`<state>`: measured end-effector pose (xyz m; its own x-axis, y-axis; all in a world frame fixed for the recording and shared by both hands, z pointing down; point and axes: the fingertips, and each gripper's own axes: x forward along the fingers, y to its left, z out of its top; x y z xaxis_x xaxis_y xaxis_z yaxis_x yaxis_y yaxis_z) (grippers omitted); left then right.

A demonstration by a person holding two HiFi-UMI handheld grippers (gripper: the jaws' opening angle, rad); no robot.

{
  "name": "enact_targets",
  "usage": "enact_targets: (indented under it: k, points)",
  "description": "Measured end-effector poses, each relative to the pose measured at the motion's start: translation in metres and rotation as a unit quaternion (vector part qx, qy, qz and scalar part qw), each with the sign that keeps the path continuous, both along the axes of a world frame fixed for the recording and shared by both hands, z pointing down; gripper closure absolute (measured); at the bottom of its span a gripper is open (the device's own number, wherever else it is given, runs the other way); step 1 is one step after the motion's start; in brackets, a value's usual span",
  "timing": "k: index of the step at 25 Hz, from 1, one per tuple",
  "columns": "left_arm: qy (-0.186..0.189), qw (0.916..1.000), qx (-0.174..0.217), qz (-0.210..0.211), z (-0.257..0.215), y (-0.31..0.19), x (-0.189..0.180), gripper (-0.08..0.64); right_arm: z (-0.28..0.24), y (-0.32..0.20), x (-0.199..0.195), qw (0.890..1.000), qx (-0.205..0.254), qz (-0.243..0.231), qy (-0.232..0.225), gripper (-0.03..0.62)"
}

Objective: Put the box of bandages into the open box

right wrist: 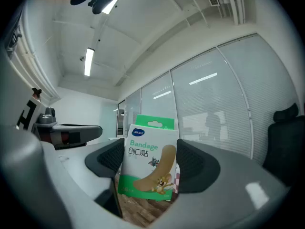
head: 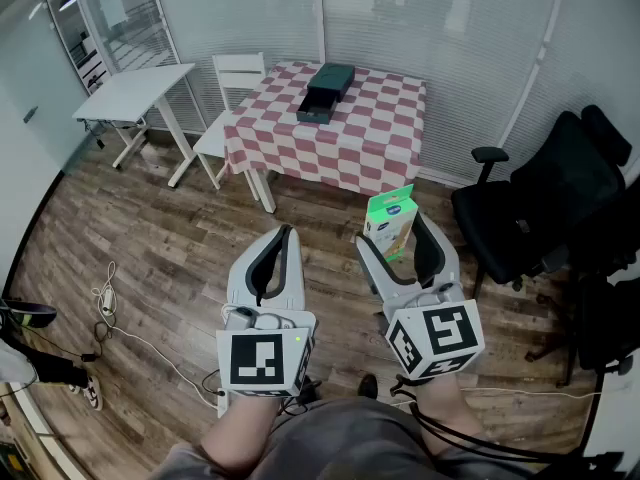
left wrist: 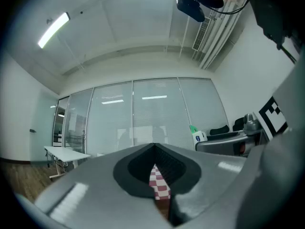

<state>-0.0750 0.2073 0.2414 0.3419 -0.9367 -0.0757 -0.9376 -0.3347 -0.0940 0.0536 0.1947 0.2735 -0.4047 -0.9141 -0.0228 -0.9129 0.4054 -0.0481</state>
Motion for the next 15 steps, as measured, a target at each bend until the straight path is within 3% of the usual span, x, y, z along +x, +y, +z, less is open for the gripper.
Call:
enact_targets:
  k: [6,15]
  points:
    - [0.005,0.9999,0.009,0.003,-0.001,-0.001,0.027,0.560,0.003,0.003,0.025,1.000,-0.002,0.002,0.003,0.222]
    - [-0.001,1.0000,-0.007,-0.006,0.012,-0.002,0.075,0.560,0.013,0.002,0.078,1.000,-0.012,-0.003,0.002,0.224]
